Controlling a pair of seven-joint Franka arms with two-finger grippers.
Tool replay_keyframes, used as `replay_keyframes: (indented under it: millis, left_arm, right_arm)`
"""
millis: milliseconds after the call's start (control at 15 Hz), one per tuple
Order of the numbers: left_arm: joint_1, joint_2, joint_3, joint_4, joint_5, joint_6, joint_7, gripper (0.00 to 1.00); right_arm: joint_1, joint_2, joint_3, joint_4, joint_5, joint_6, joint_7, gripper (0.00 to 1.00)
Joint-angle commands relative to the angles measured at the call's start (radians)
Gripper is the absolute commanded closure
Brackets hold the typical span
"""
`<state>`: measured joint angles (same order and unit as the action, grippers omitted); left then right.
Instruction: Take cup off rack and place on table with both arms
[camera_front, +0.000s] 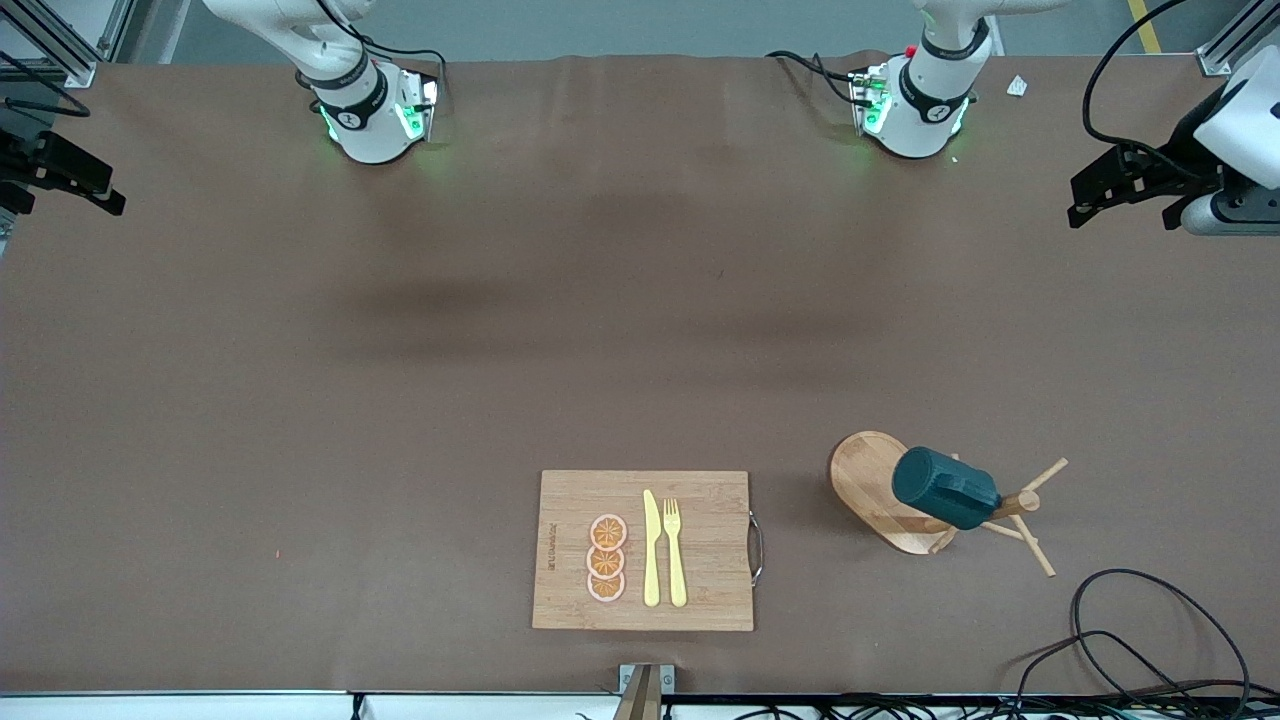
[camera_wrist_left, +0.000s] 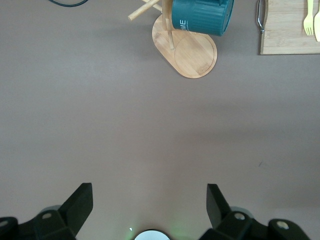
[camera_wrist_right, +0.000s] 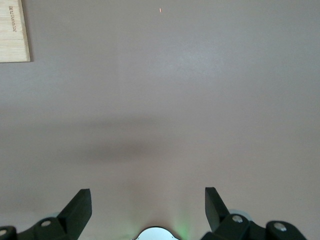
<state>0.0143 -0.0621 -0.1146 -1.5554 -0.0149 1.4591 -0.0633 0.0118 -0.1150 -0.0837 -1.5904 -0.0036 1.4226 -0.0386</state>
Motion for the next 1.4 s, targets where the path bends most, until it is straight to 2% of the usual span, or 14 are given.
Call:
replay_keyframes:
  millis: [0,200,333,533,600,733,1000,1333]
  left_arm:
    - [0.006,-0.001,0.000,0.012,-0.010,-0.017,0.013,0.00]
    - [0.010,0.007,0.007,0.026,-0.008,-0.016,0.007,0.00]
    - [0.012,0.045,0.021,0.052,-0.019,-0.002,0.016,0.00]
    - [0.009,0.060,0.024,0.032,-0.037,0.110,-0.010,0.00]
    - [0.009,0.092,0.024,0.037,-0.037,0.121,-0.026,0.00]
    - [0.010,0.130,0.024,0.038,-0.040,0.148,-0.151,0.00]
    - [-0.007,0.197,0.020,0.038,-0.065,0.283,-0.477,0.00]
    - [-0.007,0.284,0.010,0.009,-0.213,0.499,-0.853,0.00]
  right_arm:
    - [-0.021,-0.022,0.015,-0.017,-0.010,0.001,-0.018,0.00]
    - [-0.021,-0.022,0.013,-0.017,-0.009,0.001,-0.018,0.00]
    - [-0.021,-0.022,0.013,-0.016,-0.007,-0.001,-0.018,0.00]
    - [-0.021,-0.022,0.013,-0.017,-0.007,-0.001,-0.018,0.00]
    - [-0.021,-0.022,0.013,-0.017,-0.007,-0.001,-0.018,0.00]
    - [-0.021,-0.022,0.013,-0.017,-0.006,-0.001,-0.018,0.00]
    - [-0.021,-0.022,0.013,-0.017,-0.006,0.001,-0.018,0.00]
    - [-0.021,-0.022,0.013,-0.017,-0.006,0.001,-0.018,0.00]
